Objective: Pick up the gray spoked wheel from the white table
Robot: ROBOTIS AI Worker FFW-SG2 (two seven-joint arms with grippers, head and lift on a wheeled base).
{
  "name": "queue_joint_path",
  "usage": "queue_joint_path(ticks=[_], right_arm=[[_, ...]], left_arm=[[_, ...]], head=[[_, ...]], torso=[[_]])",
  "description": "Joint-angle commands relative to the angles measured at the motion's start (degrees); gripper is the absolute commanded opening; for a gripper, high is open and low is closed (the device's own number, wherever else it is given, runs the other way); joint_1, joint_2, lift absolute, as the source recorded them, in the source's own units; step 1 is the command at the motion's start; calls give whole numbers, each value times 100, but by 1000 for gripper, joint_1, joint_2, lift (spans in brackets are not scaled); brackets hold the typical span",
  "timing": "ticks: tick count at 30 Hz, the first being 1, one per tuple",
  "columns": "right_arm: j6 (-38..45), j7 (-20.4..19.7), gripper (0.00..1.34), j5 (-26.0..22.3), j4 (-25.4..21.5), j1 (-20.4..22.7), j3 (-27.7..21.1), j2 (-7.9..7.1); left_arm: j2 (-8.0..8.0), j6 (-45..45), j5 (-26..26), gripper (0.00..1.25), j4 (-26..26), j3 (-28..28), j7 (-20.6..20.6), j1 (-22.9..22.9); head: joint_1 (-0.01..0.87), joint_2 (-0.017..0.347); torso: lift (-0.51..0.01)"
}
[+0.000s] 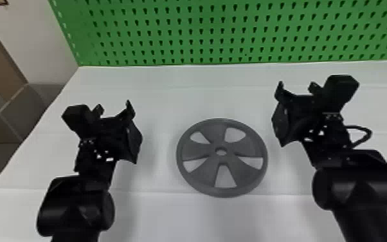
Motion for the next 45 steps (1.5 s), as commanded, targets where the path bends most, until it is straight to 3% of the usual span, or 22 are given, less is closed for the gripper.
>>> queue_joint_path(ticks=[1, 25, 32, 39, 45], right_arm=[[0, 0, 980, 32, 1, -1, -7, -4], [141, 0, 980, 50, -8, -27, 1, -13], [765, 0, 980, -47, -246, -142, 63, -57], [1556, 0, 980, 85, -474, -256, -69, 31], [1960, 0, 980, 58, -641, -379, -25, -22]], left_arm=[[0, 13, -134, 887, 0, -15, 0, -19], [0, 198, -20, 887, 0, -15, 35, -36], [0, 189, 6, 887, 0, -6, 35, -36], [0, 189, 24, 887, 0, 3, 35, -19], [0, 189, 33, 887, 0, 12, 35, -10]], head=[[839, 130], [839, 130], [839, 130], [839, 130], [839, 130]], torso=[[-65], [-65], [-65], [-65], [-65]])
